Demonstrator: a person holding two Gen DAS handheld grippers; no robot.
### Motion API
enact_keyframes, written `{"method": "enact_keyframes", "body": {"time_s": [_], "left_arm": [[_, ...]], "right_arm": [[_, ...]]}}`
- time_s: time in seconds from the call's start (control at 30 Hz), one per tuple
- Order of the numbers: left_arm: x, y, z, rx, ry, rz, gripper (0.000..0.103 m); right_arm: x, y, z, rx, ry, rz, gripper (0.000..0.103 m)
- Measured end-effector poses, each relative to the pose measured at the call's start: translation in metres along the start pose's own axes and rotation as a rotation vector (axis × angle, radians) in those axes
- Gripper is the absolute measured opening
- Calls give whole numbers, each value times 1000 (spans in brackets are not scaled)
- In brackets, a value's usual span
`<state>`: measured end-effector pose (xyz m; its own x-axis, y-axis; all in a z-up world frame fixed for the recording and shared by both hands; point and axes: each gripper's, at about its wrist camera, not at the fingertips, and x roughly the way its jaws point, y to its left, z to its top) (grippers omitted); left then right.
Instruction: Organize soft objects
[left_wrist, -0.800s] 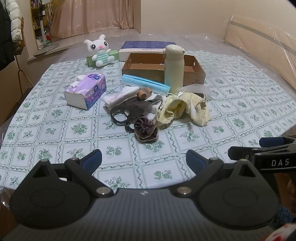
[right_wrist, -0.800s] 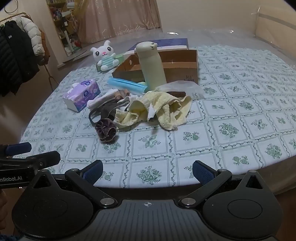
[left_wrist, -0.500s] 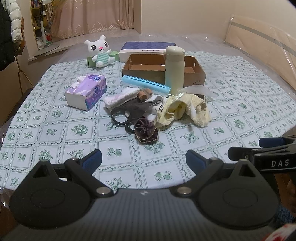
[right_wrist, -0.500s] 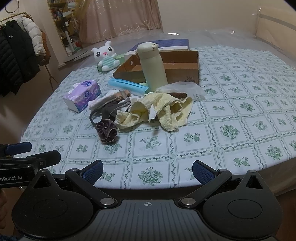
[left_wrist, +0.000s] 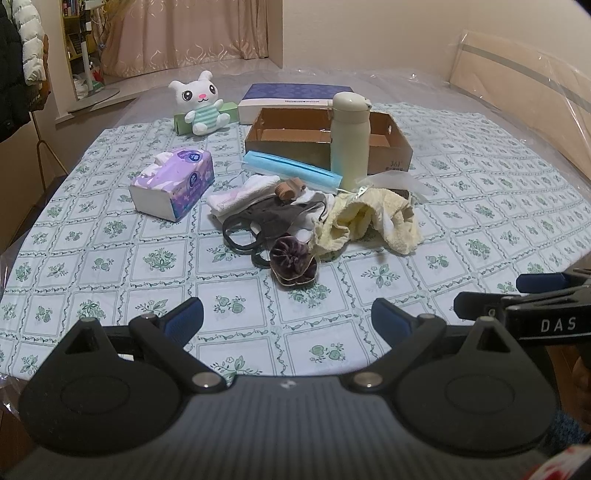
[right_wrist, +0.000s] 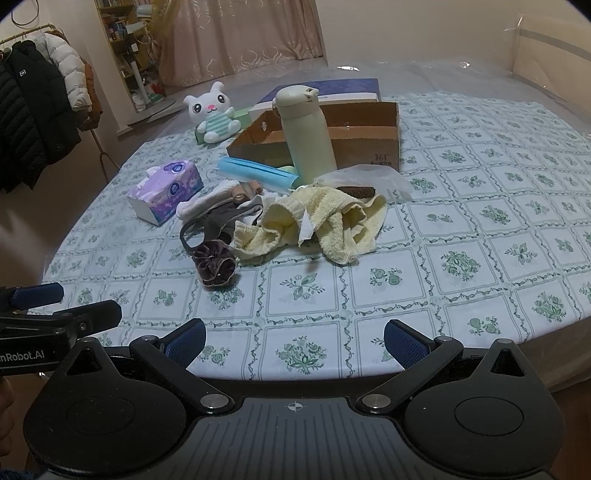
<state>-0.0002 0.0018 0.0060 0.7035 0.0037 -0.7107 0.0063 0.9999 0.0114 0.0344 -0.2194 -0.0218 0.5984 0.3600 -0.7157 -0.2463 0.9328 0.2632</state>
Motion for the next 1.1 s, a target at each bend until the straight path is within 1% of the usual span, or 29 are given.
{"method": "enact_keyframes", "body": {"time_s": [1.1], "left_arm": [[1, 4, 4, -1, -1, 0, 97]], "right_arm": [[8, 1, 3, 2, 4, 4, 103]]}}
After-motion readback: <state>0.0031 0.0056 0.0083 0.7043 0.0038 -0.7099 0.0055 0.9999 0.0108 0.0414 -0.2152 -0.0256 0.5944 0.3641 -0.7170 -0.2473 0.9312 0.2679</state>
